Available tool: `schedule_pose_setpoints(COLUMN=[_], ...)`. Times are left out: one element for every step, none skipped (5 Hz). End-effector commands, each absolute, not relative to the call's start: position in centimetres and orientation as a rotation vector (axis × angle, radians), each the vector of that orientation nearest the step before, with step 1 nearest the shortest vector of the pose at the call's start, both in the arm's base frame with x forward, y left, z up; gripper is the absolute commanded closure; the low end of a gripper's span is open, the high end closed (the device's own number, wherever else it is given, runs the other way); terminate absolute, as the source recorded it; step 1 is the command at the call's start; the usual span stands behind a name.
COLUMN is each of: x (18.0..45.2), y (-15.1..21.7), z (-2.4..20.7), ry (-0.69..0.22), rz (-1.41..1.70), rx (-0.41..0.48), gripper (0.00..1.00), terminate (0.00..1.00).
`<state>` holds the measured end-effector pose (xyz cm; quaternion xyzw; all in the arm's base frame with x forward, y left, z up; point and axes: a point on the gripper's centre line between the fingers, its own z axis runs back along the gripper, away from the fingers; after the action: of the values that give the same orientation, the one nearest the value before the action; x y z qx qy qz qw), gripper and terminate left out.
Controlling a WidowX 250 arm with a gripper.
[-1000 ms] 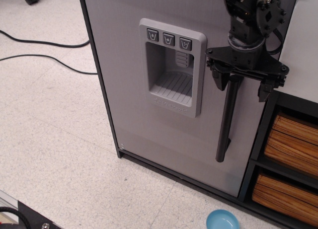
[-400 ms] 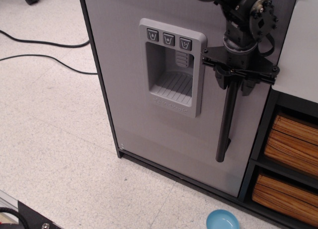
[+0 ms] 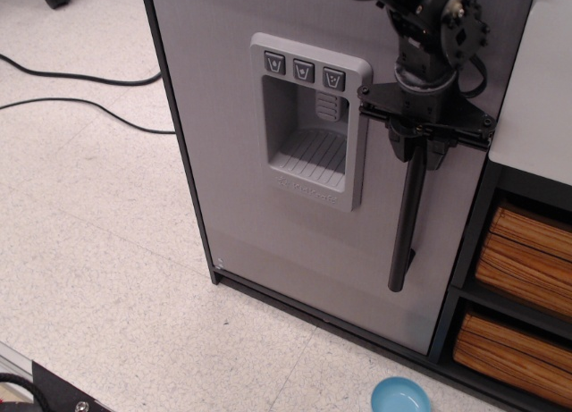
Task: Open fridge
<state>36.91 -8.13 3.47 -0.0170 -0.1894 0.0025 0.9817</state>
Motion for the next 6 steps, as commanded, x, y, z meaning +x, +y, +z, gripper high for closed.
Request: schedule_pose_setpoints(x=[34.1, 30.6, 28.5, 27.2, 25.7, 25.2], y=[-7.9, -7.6, -6.5, -6.3, -7.5, -9.6], z=[7.0, 6.9, 7.2, 7.3, 6.9, 5.5], ry=[-0.465, -0.453, -0.462, -0.408, -0.347, -0.255], rz=[-0.047, -0.077, -0.094, -0.041, 0.133, 0.092], rx=[-0.065, -0.065, -0.076, -0.033, -0.030, -0.012], gripper=[1.00, 1.00, 1.00, 0.00, 0.00, 0.00], terminate=[0.00, 0.00, 0.00, 0.00, 0.00, 0.00])
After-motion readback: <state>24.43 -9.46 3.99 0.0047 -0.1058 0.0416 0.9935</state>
